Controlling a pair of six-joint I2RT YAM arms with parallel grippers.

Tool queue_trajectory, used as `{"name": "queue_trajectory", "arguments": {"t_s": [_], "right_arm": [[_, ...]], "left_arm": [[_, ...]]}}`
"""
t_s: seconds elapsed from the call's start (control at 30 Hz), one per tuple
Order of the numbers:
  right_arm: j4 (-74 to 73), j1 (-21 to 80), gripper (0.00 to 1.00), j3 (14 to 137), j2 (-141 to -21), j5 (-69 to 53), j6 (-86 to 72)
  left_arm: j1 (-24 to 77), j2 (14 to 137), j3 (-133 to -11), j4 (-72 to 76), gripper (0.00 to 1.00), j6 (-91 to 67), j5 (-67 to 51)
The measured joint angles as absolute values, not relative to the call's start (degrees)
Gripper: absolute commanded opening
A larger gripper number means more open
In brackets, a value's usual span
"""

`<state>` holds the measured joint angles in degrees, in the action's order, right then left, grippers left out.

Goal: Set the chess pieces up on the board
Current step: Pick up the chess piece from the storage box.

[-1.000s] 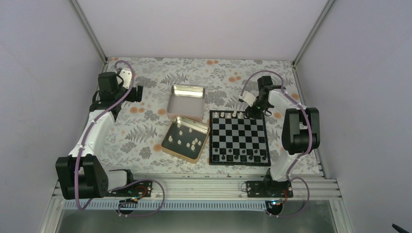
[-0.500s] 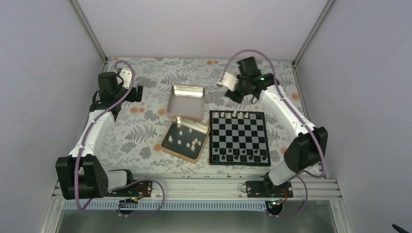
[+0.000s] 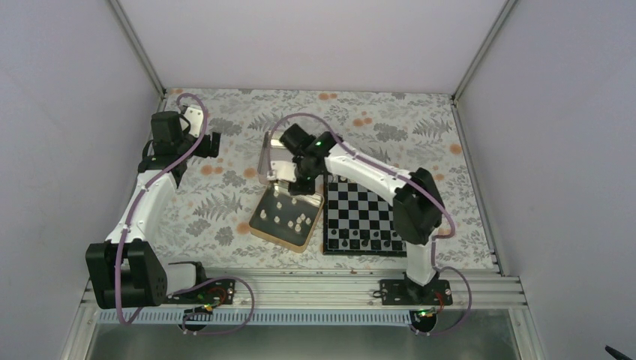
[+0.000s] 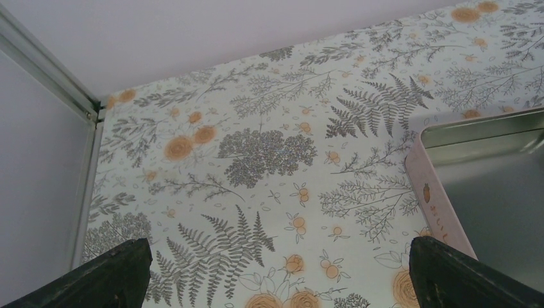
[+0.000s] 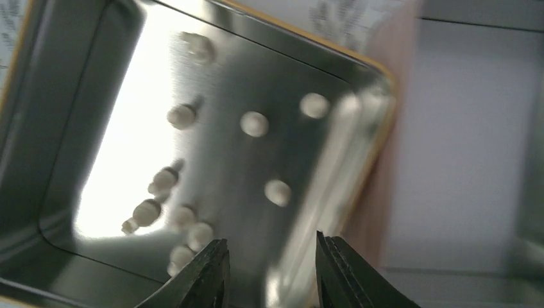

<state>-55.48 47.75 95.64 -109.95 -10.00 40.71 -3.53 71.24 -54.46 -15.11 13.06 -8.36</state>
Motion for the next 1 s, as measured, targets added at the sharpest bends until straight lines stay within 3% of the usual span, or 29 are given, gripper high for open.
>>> {"name": "queue_trajectory", "arguments": {"t_s": [0.4, 1.0], "right_arm": [[-52.69, 57.17, 0.40, 95.29, -113.89, -13.91, 39.13], [-41.85, 57.93, 0.40, 93.80, -120.62, -14.70, 36.38]], "left_arm": [[-3.53, 71.22, -54.46, -15.11, 1.00, 13.06, -8.36], [-3.53, 71.18, -54.46, -15.11, 1.00, 13.10, -8.34]]}}
